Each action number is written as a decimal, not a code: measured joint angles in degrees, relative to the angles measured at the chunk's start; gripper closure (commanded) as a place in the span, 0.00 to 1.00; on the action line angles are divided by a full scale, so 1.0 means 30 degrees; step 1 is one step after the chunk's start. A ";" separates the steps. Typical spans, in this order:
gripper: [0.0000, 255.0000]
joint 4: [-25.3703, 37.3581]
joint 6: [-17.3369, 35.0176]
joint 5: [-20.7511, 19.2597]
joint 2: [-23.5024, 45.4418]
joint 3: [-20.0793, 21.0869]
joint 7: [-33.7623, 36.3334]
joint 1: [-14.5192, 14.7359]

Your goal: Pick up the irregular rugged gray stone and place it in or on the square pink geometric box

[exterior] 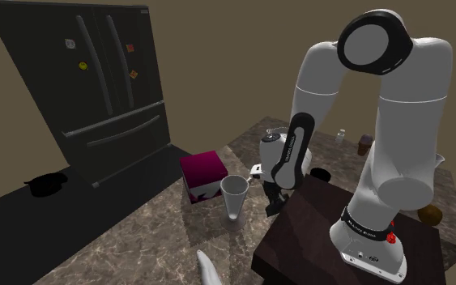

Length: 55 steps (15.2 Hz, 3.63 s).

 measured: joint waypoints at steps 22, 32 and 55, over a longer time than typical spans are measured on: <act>1.00 -0.0999 -0.7538 -0.1666 -0.8552 -0.0797 0.0721 0.0109; 1.00 -0.0441 -1.1566 -0.1621 -1.2010 -0.0583 0.0652 0.0031; 1.00 0.8962 -1.5499 0.0294 -0.6498 -0.0097 0.0392 0.1237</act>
